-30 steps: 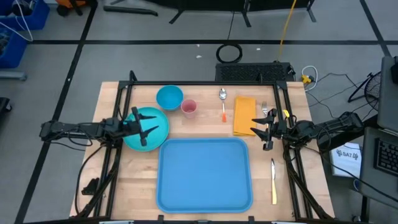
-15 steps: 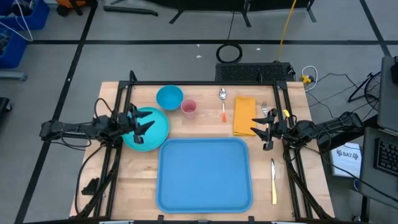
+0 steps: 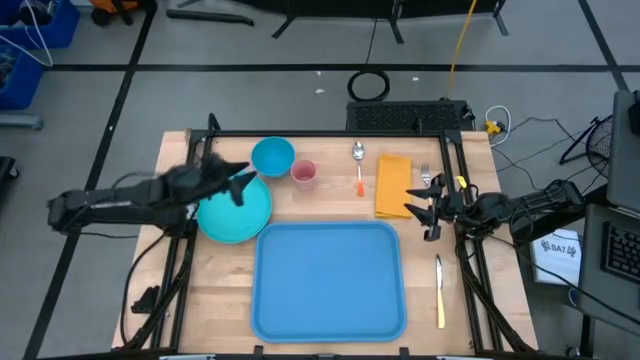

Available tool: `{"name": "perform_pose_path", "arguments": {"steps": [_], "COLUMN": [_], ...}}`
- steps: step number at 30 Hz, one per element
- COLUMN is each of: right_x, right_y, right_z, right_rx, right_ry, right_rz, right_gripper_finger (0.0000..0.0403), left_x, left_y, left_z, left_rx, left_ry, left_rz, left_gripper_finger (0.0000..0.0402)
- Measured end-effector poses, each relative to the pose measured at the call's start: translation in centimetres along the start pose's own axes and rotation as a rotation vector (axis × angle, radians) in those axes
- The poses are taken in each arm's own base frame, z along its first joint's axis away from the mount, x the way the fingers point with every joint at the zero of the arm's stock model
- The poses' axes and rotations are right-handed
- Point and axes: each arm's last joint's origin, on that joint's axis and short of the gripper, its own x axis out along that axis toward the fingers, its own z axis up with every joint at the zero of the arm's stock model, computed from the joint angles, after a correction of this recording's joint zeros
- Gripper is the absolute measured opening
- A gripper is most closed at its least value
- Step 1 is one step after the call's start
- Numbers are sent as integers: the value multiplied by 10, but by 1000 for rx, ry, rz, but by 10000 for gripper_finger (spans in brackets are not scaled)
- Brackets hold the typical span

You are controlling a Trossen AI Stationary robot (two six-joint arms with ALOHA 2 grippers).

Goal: Set up tray
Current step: Put the pink cup on the blue tray

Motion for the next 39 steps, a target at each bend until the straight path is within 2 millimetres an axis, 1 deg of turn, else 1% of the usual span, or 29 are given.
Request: {"name": "perform_pose_path", "arguments": {"steps": [2,4,7,8,9,12,14,18,23,27,33,39], "right_x": [0,0,0,0,0,0,0,0,0,0,0,-1], "right_y": [0,0,0,0,0,0,0,0,0,0,-1,-2], "right_z": [1,1,1,0,0,0,1,1,1,2,8,12], "right_rx": [1,-7,-22,-24,-25,-37,-50,-61,-60,-56,-123,-146], "right_ry": [-6,-12,-8,-5,-3,-2,-5,-5,-6,-18,-80,-112], "right_rz": [-1,-4,-3,-3,-3,-3,-2,-2,-2,-4,-17,-26], "right_gripper_finger": [174,173,173,174,174,174,173,173,173,173,173,173], "left_x": [20,45,83,94,104,132,146,166,184,196,205,205], "left_y": [-5,-6,0,3,7,13,14,12,11,9,3,4], "left_z": [21,40,58,63,67,69,71,75,61,45,34,36], "left_rx": [-32,-80,-118,-128,-137,-143,-136,-133,-150,-140,-107,-90], "left_ry": [134,277,482,525,557,653,684,692,752,816,838,817], "left_rz": [3,-5,6,20,45,94,100,99,117,103,101,135], "left_gripper_finger": [209,209,209,209,209,209,209,209,209,209,209,209]}}
